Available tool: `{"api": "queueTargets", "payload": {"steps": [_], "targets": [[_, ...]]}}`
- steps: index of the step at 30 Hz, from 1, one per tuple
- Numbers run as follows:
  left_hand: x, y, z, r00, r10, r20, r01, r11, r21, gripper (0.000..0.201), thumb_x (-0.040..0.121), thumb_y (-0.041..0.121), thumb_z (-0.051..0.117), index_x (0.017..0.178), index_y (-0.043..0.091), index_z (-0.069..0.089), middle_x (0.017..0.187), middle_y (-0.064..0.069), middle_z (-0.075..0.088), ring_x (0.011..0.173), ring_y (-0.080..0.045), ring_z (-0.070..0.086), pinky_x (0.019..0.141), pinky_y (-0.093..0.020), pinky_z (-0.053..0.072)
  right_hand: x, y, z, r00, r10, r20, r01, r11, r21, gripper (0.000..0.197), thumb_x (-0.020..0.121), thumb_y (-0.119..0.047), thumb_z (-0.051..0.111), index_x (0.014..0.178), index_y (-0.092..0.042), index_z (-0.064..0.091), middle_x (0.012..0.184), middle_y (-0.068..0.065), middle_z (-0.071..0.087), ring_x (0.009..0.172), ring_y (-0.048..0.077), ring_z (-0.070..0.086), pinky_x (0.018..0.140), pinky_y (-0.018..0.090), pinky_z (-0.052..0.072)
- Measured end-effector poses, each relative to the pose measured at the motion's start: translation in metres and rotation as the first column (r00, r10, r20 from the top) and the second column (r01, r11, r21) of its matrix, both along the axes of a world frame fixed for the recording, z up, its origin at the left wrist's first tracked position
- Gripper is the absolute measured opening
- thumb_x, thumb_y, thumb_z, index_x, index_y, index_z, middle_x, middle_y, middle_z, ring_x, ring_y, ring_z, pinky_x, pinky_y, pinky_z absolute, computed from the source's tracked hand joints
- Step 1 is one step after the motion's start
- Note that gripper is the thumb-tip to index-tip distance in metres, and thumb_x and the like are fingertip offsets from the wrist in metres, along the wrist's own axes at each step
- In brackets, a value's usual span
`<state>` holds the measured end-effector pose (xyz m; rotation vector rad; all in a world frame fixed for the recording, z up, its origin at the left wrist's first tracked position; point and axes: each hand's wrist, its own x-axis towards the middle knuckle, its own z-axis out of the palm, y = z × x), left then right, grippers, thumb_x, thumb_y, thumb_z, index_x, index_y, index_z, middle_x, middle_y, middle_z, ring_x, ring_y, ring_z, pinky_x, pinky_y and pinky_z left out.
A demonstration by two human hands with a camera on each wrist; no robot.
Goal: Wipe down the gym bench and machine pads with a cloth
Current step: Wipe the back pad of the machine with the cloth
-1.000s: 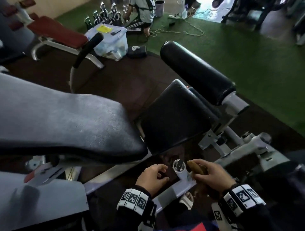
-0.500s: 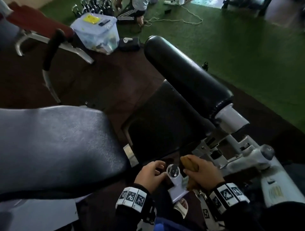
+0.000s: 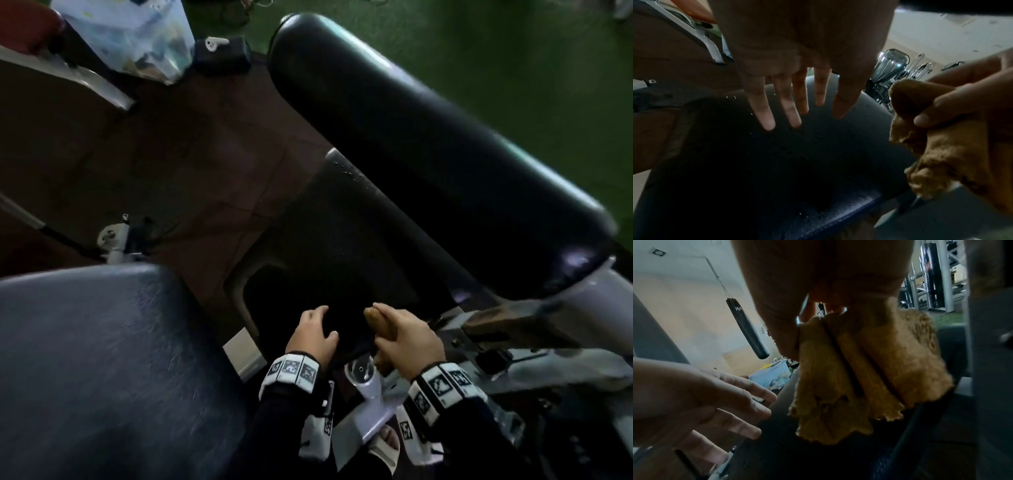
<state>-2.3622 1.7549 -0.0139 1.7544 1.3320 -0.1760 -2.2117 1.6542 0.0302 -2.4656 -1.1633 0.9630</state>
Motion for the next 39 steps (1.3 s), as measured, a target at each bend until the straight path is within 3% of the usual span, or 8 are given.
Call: {"api": "queueTargets", "payload": {"steps": [4, 8, 11, 15, 20, 23, 31, 39], "targets": [[0.008, 0.029, -0.036, 0.998, -0.004, -0.061, 0.006, 0.999, 0.031, 0.059, 0.09, 0.025, 0.058, 0.144, 0.024, 0.033, 0.15, 0.0, 0.025, 0.133, -0.018, 0.037, 0.104, -0.032, 0.039, 0.008, 0.036, -0.034, 0.983, 0.023, 0.182, -0.035, 0.997, 0.062, 0.068, 0.075, -0.029, 0.067, 0.137, -0.039, 0.043, 0.125, -0.01, 0.053, 0.109, 0.016, 0.055, 0.086, 0.031, 0.048], [0.005, 0.04, -0.065, 0.989, 0.014, -0.149, -0.004, 0.998, 0.068, 0.068, 0.09, 0.026, 0.059, 0.147, 0.026, 0.024, 0.157, -0.004, 0.006, 0.143, -0.021, 0.018, 0.109, -0.036, 0.033, 0.015, 0.05, -0.065, 0.894, 0.033, 0.447, -0.162, 0.954, 0.253, 0.076, 0.053, -0.012, 0.081, 0.126, -0.017, 0.061, 0.111, 0.012, 0.066, 0.096, 0.035, 0.062, 0.081, 0.046, 0.05], [-0.005, 0.044, -0.083, 0.973, -0.033, -0.23, 0.053, 0.995, 0.085, 0.078, 0.089, 0.029, 0.059, 0.151, 0.028, 0.011, 0.159, -0.005, -0.008, 0.147, -0.023, 0.001, 0.113, -0.037, 0.029, 0.014, 0.044, -0.093, 0.807, 0.113, 0.58, -0.242, 0.959, 0.15, 0.079, 0.05, -0.02, 0.081, 0.127, -0.02, 0.06, 0.119, 0.006, 0.065, 0.112, 0.032, 0.058, 0.098, 0.052, 0.033], [-0.019, 0.046, -0.104, 0.962, -0.082, -0.26, 0.091, 0.996, 0.022, 0.087, 0.09, 0.033, 0.059, 0.15, 0.033, -0.004, 0.158, -0.005, -0.02, 0.146, -0.024, -0.011, 0.115, -0.046, 0.024, 0.009, 0.024, -0.126, 0.776, 0.23, 0.587, -0.312, 0.949, 0.041, 0.076, 0.062, -0.025, 0.061, 0.137, -0.018, 0.049, 0.145, 0.003, 0.044, 0.139, 0.03, 0.03, 0.111, 0.057, 0.013], [-0.034, 0.042, -0.119, 0.976, -0.12, -0.18, 0.115, 0.993, -0.04, 0.101, 0.085, 0.044, 0.064, 0.142, 0.045, -0.019, 0.15, 0.007, -0.036, 0.143, -0.02, -0.023, 0.111, -0.059, 0.018, 0.007, 0.002, -0.144, 0.787, 0.219, 0.576, -0.32, 0.944, 0.079, 0.07, 0.078, -0.034, 0.045, 0.144, -0.016, 0.035, 0.154, 0.008, 0.026, 0.144, 0.028, 0.01, 0.115, 0.051, 0.007], [-0.038, 0.043, -0.124, 0.981, -0.12, -0.149, 0.112, 0.992, -0.061, 0.105, 0.083, 0.043, 0.067, 0.133, 0.052, -0.025, 0.142, 0.015, -0.044, 0.142, -0.019, -0.026, 0.106, -0.066, 0.019, 0.01, -0.003, -0.147, 0.788, 0.21, 0.579, -0.287, 0.957, 0.044, 0.064, 0.085, -0.04, 0.037, 0.146, -0.026, 0.025, 0.158, -0.002, 0.008, 0.145, 0.024, 0.005, 0.116, 0.045, 0.005], [-0.039, 0.04, -0.129, 0.988, -0.098, -0.117, 0.093, 0.995, -0.042, 0.107, 0.082, 0.036, 0.07, 0.132, 0.054, -0.024, 0.14, 0.017, -0.043, 0.142, -0.022, -0.024, 0.102, -0.071, 0.022, 0.002, 0.058, -0.157, 0.789, 0.177, 0.588, -0.241, 0.97, 0.033, 0.063, 0.089, -0.051, 0.033, 0.148, -0.035, 0.019, 0.158, -0.005, 0.008, 0.146, 0.024, 0.002, 0.117, 0.046, -0.001], [-0.039, 0.041, -0.133, 0.993, -0.08, -0.09, 0.074, 0.995, -0.061, 0.108, 0.081, 0.035, 0.071, 0.132, 0.055, -0.022, 0.14, 0.019, -0.043, 0.142, -0.02, -0.026, 0.1, -0.073, 0.018, -0.041, -0.003, -0.182, 0.684, 0.452, 0.573, -0.543, 0.839, -0.013, 0.063, 0.083, -0.035, 0.044, 0.145, -0.033, 0.032, 0.156, -0.003, 0.02, 0.145, 0.024, 0.009, 0.115, 0.047, 0.01]]}}
